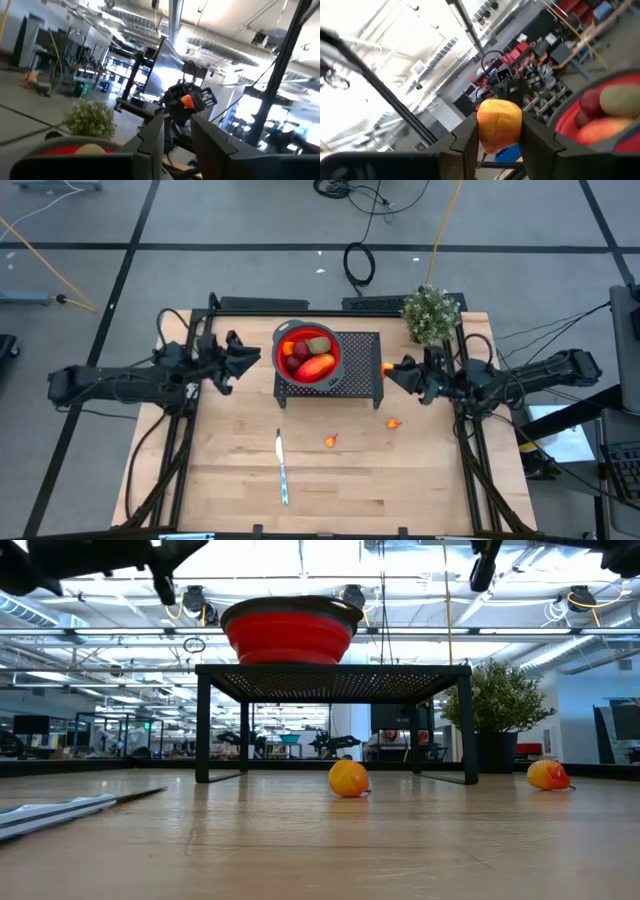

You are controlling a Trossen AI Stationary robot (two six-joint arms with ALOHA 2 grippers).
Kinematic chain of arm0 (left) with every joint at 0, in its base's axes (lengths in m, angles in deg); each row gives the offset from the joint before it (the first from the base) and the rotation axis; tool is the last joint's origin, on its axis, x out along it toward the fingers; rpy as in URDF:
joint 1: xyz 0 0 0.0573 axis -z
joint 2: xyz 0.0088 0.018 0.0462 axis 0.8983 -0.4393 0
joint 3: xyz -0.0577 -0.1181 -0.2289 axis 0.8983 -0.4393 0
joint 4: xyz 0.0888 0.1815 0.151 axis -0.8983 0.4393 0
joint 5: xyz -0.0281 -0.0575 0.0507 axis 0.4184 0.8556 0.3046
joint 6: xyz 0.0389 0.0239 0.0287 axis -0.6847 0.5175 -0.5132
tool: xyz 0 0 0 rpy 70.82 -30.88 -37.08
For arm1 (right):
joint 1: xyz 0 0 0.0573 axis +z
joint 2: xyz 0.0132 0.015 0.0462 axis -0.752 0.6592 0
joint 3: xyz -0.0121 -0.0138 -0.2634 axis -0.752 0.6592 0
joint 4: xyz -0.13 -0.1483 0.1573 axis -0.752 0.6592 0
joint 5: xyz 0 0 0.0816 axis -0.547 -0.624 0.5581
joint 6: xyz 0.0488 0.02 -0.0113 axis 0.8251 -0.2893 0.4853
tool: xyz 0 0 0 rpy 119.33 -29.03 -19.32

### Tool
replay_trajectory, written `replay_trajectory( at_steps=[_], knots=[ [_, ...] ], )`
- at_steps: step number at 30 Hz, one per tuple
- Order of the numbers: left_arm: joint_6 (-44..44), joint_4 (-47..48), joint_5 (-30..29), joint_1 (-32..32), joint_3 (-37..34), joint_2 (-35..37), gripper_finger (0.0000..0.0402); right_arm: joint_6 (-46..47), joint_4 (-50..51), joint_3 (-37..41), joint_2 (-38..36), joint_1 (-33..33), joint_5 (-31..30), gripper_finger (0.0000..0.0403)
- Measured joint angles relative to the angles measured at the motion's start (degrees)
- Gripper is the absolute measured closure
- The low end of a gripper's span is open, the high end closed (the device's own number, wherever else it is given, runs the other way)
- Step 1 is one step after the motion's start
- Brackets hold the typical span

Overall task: Pick & Place Fruit
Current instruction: Put the top right peach into the strainer on the shelf

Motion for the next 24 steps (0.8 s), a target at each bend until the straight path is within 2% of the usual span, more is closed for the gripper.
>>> replay_trajectory(
  at_steps=[5,13,18,24],
  knots=[
    [-6.54,-3.24,0.00,1.02,2.19,-6.17,0.0307,8.62,0.01,0.00,1.79,-0.69,0.03,0.0290],
    [-19.90,-2.92,0.06,4.93,12.31,-15.09,0.0307,15.11,-1.11,0.00,4.30,-0.75,1.73,0.0289],
    [-25.68,3.24,1.48,6.95,20.37,-20.33,0.0307,15.32,-5.25,0.00,5.67,-0.73,4.54,0.0289],
    [-27.48,12.59,5.50,8.60,30.29,-26.92,0.0307,18.17,-6.63,0.00,7.34,-0.75,6.10,0.0289]
  ],
)
